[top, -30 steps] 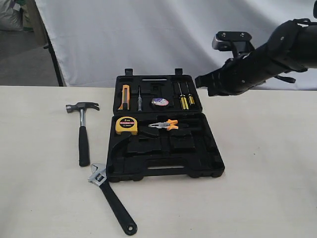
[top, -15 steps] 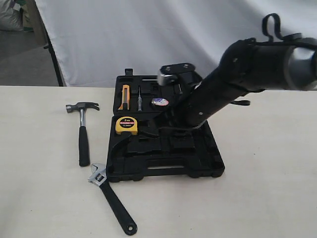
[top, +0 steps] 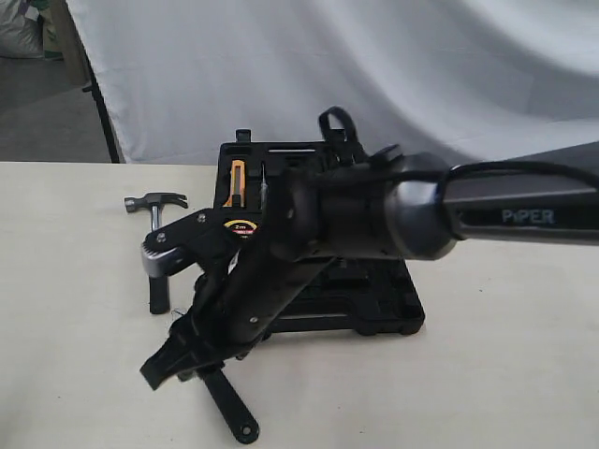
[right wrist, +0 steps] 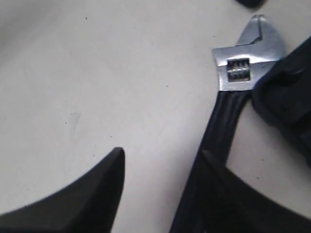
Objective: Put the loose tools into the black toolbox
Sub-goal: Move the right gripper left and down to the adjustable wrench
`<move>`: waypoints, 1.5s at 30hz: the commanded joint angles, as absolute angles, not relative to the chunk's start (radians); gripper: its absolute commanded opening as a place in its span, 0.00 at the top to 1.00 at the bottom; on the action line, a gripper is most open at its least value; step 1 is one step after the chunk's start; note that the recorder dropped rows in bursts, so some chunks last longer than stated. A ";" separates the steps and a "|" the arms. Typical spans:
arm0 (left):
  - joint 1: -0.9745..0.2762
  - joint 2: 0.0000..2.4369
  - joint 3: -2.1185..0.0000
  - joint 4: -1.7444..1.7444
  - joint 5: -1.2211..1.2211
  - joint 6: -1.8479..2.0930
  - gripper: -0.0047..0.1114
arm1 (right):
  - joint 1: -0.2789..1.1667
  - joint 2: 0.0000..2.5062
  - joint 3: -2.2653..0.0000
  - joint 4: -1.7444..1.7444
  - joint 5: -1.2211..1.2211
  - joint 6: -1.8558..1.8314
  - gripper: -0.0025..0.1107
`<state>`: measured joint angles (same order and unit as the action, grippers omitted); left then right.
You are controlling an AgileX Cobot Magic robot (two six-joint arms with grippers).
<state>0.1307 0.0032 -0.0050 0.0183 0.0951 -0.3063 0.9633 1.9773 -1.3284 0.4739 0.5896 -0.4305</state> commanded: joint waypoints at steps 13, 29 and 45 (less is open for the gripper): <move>0.156 0.000 -0.008 0.023 0.088 -0.311 0.95 | 1.003 2.098 -1.326 0.353 0.479 -0.431 0.50; 0.156 0.000 -0.008 0.023 0.088 -0.311 0.95 | 1.003 2.111 -1.336 0.243 0.438 -0.381 0.50; 0.156 0.000 -0.008 0.023 0.088 -0.311 0.95 | 1.020 2.122 -1.336 0.224 0.766 -0.450 0.98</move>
